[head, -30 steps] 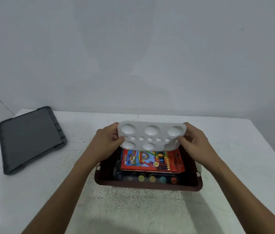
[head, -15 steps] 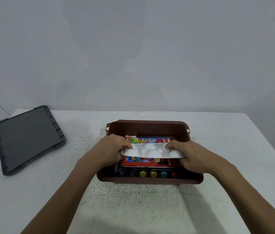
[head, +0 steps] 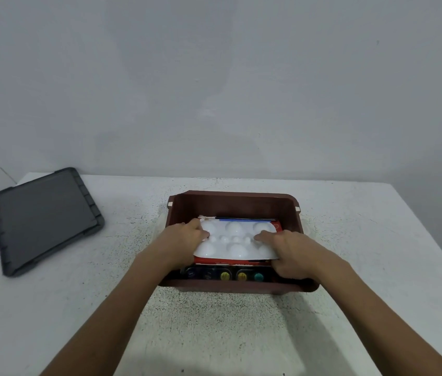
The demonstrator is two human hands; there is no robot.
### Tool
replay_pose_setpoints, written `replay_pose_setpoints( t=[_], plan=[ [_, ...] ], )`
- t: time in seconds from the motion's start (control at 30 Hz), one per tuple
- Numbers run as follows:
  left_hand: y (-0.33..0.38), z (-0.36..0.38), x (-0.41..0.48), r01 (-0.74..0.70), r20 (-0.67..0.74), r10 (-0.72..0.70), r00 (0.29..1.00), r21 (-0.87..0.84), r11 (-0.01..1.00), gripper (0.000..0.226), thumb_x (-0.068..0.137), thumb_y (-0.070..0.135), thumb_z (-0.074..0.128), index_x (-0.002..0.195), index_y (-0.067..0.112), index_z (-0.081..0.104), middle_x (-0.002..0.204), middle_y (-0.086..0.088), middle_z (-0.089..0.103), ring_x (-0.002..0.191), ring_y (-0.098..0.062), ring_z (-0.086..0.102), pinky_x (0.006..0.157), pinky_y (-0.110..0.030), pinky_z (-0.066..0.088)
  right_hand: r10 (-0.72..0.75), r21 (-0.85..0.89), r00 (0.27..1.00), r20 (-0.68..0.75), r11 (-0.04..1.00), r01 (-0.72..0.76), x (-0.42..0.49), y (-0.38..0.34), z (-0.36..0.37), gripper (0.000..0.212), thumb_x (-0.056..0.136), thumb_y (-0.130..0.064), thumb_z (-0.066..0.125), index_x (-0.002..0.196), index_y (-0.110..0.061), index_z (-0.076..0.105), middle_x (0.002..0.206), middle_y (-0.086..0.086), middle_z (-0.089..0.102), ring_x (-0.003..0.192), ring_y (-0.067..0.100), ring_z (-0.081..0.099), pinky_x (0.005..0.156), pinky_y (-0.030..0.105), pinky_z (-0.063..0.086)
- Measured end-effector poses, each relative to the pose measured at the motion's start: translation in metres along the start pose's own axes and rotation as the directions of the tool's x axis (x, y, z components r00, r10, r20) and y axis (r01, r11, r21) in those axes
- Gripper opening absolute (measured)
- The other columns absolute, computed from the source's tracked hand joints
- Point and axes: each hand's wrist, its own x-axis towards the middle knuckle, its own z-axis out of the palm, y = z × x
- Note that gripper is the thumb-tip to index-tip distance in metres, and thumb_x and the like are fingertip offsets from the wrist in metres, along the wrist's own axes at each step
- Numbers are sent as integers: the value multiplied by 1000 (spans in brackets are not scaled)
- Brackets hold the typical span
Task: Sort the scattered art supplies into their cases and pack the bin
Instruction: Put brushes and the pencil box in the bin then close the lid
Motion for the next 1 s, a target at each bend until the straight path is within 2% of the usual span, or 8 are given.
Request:
replay_pose_setpoints(
  t=[0.23,0.4,0.5,0.67,0.73,0.8,0.9,1.0],
  plan=[
    [1,4,-4,-34,61,26,998,126,991,67,92,14,52,153,15,23,152,-5,28,131,-24,44,119,-40,17,-65,-55,997,-41,996,63,0,3,8,72,82,-66,49,142,-26,41,137,-7,49,120,22,55,96,41,46],
    [1,-2,-6,-58,109,55,992,26,998,66,91,9,51,151,14,26,158,-1,28,137,-22,38,116,-35,23,-33,-26,997,-76,999,31,2,1,9,76,83,-77,45,143,-30,41,146,-7,41,124,23,54,99,38,44],
    [1,-3,-5,-30,27,30,999,5,1000,42,93,9,48,134,13,46,139,-4,51,120,-22,52,96,-29,38,-6,17,995,-103,1000,8,4,-3,8,76,85,-77,43,143,-28,41,145,-4,44,124,23,54,101,38,43],
    [-4,-2,-6,29,-80,-38,996,-111,993,35,98,12,41,130,11,53,129,-8,56,114,-25,55,93,-38,45,5,90,974,-226,996,15,8,-8,0,67,92,-68,39,144,-26,41,138,-2,48,118,20,56,95,36,46],
    [-8,-3,-11,-8,-175,-29,984,-209,978,39,97,25,38,131,17,56,124,-4,59,109,-24,56,90,-37,46,-10,124,964,-266,991,44,13,-12,-6,67,92,-68,39,144,-25,43,139,-4,49,119,18,55,96,36,47],
    [-14,-5,-20,-71,-298,-30,954,-323,944,58,89,40,26,131,18,60,116,-4,62,103,-25,59,87,-38,49,-32,150,957,-289,985,79,19,-20,-13,68,92,-67,39,144,-23,44,141,-3,50,123,17,54,100,36,45],
    [-33,-4,-30,-166,-496,-72,865,-419,893,40,94,16,40,126,10,65,114,-7,69,100,-23,65,85,-25,48,-70,184,946,-315,974,133,32,-38,-26,70,90,-69,37,143,-23,47,140,-2,53,125,16,52,103,35,43],
    [-61,-7,-41,-178,-571,-199,796,-535,826,35,96,3,47,122,13,68,113,6,68,100,-4,61,89,-8,44,-112,197,933,-341,962,187,50,-59,-40,68,91,-67,38,140,-22,50,137,-3,57,121,15,55,101,36,46]
  ],
)
